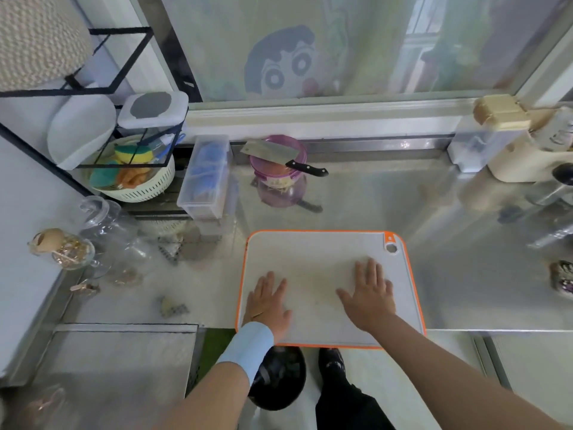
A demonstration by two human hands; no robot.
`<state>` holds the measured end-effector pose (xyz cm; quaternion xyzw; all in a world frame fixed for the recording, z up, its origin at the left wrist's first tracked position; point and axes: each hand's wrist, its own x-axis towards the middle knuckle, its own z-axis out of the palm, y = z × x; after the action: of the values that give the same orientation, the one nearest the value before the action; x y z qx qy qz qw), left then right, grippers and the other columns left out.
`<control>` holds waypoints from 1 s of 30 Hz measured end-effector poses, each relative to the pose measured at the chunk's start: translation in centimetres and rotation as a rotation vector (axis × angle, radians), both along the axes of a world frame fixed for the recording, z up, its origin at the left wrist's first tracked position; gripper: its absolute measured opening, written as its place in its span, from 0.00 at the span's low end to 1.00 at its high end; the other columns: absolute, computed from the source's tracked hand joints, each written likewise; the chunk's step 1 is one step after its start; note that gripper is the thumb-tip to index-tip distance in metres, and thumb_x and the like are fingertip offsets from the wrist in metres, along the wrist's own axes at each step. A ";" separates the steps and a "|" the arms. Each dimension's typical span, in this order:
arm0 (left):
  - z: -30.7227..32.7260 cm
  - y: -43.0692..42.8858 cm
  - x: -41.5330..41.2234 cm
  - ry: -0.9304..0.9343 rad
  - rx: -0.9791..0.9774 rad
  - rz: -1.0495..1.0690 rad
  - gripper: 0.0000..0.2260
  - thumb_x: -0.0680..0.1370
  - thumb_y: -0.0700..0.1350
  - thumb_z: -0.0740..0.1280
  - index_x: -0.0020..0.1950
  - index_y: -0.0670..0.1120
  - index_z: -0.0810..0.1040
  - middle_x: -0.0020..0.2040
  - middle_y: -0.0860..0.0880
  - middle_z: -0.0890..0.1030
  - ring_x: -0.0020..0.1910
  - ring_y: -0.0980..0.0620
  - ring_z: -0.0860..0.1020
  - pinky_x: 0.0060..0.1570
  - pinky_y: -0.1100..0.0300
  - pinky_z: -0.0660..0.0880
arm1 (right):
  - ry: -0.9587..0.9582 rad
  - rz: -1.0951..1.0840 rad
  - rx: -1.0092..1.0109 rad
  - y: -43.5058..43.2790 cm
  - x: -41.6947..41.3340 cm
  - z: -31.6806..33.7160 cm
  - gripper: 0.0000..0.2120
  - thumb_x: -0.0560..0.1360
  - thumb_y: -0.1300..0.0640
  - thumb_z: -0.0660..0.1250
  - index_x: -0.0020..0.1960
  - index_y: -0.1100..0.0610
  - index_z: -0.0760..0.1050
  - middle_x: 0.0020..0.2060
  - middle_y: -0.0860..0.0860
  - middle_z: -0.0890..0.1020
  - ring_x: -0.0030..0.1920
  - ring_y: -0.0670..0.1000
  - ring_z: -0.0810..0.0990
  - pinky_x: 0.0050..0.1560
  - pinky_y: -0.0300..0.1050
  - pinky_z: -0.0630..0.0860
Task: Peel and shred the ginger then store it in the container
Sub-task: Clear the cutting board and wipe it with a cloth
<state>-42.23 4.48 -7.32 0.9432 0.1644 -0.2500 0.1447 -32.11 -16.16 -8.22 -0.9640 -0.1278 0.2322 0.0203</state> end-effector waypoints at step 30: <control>-1.3 6.6 4.5 -0.284 -0.082 0.170 0.24 0.83 0.43 0.52 0.79 0.51 0.52 0.80 0.54 0.47 0.78 0.55 0.46 0.75 0.60 0.46 | -0.176 0.353 0.215 9.8 -3.2 -4.2 0.37 0.78 0.43 0.50 0.78 0.65 0.52 0.78 0.62 0.49 0.79 0.61 0.51 0.76 0.56 0.45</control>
<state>-37.71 11.11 -8.67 0.9450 0.2110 -0.1073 0.2256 -35.31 -6.32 -12.37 -0.9356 -0.3196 0.1325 0.0708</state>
